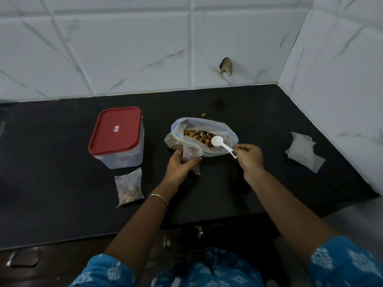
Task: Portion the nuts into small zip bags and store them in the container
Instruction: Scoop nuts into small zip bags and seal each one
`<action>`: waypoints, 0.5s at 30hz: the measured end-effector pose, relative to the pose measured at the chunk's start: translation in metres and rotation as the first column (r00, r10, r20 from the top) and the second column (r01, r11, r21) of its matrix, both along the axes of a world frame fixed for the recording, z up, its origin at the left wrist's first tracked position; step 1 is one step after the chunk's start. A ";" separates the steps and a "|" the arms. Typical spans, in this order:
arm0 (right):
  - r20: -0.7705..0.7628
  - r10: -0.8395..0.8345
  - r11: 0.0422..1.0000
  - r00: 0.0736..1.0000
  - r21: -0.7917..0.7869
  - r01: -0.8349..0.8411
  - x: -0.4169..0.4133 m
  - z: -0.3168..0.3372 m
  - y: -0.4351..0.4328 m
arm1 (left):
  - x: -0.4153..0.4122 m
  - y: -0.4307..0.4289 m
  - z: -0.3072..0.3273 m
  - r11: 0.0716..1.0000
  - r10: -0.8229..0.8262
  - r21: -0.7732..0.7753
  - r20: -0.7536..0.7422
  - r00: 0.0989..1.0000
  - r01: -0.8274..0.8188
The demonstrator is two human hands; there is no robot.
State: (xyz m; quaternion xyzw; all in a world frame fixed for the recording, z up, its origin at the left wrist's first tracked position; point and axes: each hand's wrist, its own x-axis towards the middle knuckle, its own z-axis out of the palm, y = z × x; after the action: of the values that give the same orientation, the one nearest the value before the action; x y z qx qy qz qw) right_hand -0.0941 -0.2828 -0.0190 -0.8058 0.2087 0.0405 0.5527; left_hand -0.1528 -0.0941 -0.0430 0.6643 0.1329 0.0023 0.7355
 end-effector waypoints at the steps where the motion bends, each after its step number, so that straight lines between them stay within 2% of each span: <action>1: 0.021 -0.014 0.998 1.000 -0.057 0.015 -0.002 0.002 0.001 | 0.000 0.001 0.000 1.000 -0.004 -0.004 -0.007 1.000 0.004; 4: 0.176 0.082 0.974 0.981 -0.221 -0.042 -0.011 0.008 0.005 | -0.001 0.003 -0.001 1.000 -0.013 -0.004 -0.015 1.000 0.013; 5: 0.245 0.183 0.964 0.952 -0.233 -0.125 -0.014 0.010 0.009 | -0.001 0.003 -0.001 1.000 -0.012 0.010 -0.019 1.000 0.013; 7: 0.346 0.448 0.887 0.824 -0.289 -0.360 -0.020 0.016 0.019 | -0.002 0.005 -0.002 0.999 0.001 0.047 -0.023 1.000 0.000; 9: 0.290 0.690 0.710 0.663 -0.448 -0.543 -0.025 0.024 0.032 | -0.004 0.006 -0.001 0.999 0.009 0.039 -0.015 1.000 -0.008; 11: 0.176 0.795 0.544 0.581 -0.632 -0.552 -0.025 0.027 0.043 | -0.006 0.009 0.001 1.000 0.011 0.023 0.006 1.000 -0.011; 13: 0.135 0.814 0.460 0.565 -0.745 -0.484 -0.024 0.032 0.049 | -0.009 0.013 0.006 0.999 0.030 0.008 0.032 0.999 -0.031; 15: 0.137 0.839 0.426 0.527 -0.768 -0.478 -0.022 0.039 0.054 | -0.013 0.018 0.010 0.999 0.042 0.002 0.045 0.998 -0.042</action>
State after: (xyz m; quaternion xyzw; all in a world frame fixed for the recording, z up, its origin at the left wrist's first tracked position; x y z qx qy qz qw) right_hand -0.1158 -0.2291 0.0202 -0.9338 -0.2933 -0.0236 0.2037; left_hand -0.1656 -0.0760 -0.0330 0.6623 0.1301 0.0330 0.7371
